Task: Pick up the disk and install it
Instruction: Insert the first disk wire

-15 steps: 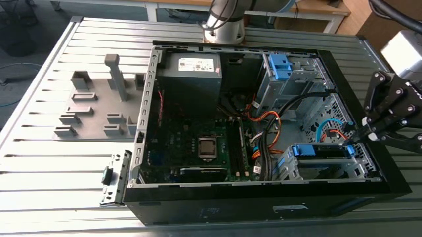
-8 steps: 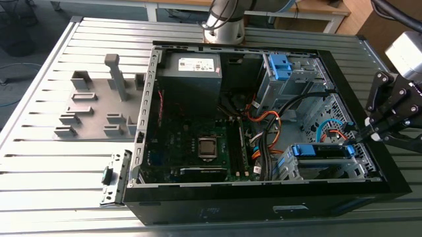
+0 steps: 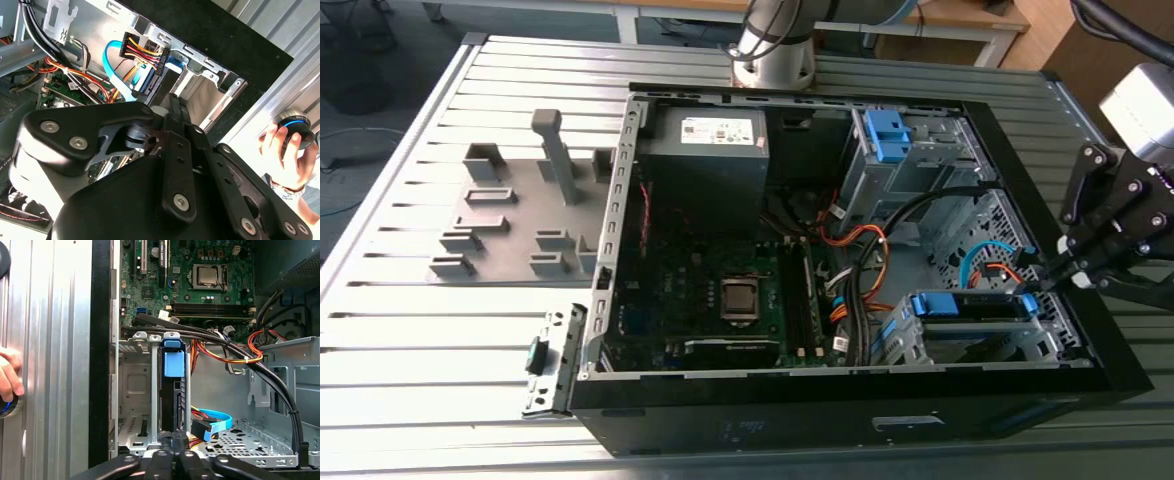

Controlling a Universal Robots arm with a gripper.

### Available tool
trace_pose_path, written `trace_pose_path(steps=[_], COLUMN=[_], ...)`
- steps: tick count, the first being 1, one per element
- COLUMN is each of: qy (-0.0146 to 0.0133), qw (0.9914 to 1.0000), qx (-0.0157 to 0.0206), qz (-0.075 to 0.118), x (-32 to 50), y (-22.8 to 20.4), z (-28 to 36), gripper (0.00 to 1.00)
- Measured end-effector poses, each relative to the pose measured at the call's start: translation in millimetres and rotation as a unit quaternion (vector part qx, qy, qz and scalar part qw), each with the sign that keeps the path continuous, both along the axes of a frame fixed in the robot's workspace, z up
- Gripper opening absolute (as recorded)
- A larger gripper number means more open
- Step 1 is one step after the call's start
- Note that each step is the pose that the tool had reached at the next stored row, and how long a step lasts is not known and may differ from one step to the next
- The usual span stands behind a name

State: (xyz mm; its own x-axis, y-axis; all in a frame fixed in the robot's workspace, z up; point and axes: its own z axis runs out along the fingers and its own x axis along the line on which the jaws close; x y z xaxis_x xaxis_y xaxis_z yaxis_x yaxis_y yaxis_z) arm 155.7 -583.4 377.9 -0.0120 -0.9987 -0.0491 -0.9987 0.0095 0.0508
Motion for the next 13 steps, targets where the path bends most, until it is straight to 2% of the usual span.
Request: trace_pose_path(steps=[1,3,6,7,11,13], qy=[0.0,0.0,0.0,0.0,0.0,0.0002], qw=[1.0,1.0,1.0,1.0,1.0,1.0], qx=[0.0,0.0,0.0,0.0,0.0001,0.0001], qz=[0.0,0.0,0.0,0.0,0.0,0.0], x=[0.0,0.0,0.0,0.0,0.8,2.9], y=[0.0,0.0,0.0,0.0,0.0,0.4], z=[0.0,0.0,0.0,0.0,-0.5,-3.0], gripper=[0.17,0.29,0.35,0.41,0.41,0.41])
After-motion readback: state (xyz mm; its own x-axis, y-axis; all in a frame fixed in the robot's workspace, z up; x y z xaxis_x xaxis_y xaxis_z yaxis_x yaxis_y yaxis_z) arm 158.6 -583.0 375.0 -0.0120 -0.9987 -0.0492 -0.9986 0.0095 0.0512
